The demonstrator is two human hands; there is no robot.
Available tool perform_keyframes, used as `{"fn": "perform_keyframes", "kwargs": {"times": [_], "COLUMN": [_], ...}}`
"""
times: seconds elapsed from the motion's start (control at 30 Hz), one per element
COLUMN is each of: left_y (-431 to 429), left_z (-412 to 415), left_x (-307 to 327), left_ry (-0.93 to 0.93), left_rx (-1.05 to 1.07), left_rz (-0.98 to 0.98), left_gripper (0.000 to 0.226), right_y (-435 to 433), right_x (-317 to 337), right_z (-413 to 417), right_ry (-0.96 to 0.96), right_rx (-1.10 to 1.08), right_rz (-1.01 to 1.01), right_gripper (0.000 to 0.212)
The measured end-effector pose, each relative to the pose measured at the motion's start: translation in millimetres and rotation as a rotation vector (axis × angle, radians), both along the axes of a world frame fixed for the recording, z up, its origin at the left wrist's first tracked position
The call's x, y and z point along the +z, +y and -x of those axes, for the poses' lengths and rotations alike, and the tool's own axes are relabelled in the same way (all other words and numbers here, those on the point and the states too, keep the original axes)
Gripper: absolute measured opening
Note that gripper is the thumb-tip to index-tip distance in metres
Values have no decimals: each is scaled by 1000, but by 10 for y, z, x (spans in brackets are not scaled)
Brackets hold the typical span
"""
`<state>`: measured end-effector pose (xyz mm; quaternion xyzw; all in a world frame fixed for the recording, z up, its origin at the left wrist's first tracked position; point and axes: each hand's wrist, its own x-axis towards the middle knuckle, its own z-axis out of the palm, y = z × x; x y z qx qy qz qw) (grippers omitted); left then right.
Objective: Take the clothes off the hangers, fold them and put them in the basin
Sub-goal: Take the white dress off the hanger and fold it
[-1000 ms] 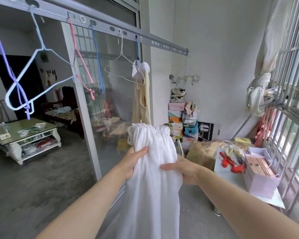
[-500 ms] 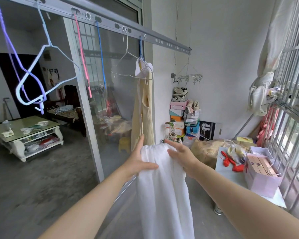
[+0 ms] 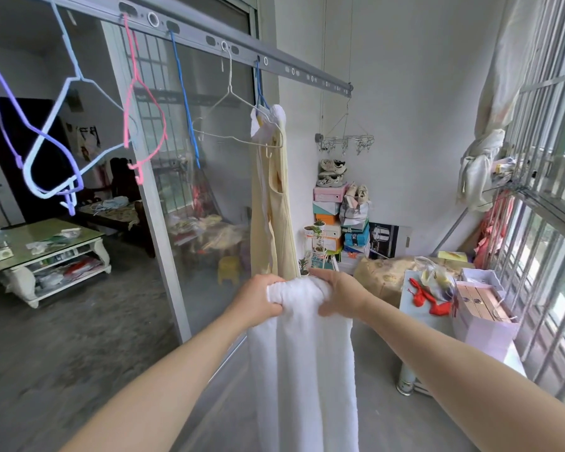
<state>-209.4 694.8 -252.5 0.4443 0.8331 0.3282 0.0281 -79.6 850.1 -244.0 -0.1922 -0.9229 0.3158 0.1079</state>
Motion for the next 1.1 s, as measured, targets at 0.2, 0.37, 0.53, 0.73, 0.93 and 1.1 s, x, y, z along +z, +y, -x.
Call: {"fn": "perform_keyframes", "kwargs": {"times": [0.2, 0.37, 0.53, 0.73, 0.93, 1.1], "left_y": [-10, -91, -171, -245, -200, -162], "left_z": [-65, -25, -129, -112, -94, -49], "left_x": [142, 237, 392, 456, 385, 380], "left_ry": [11, -55, -251, -534, -696, -944], "left_rx": [-25, -39, -20, 5, 103, 229], "left_rz": [124, 75, -143, -329, -458, -510], "left_gripper": [44, 34, 26, 19, 21, 33], "right_y": [103, 126, 33, -67, -196, -274], "right_x": [-130, -211, -174, -477, -576, -490], "right_z": [-51, -51, -247, -353, -302, -235], "right_ry": [142, 242, 429, 115, 51, 116], "right_rx": [-109, -67, 61, 232, 219, 59], "right_rz": [-128, 209, 960, 1052, 1052, 1097], "right_gripper": [13, 18, 26, 93, 90, 55]}}
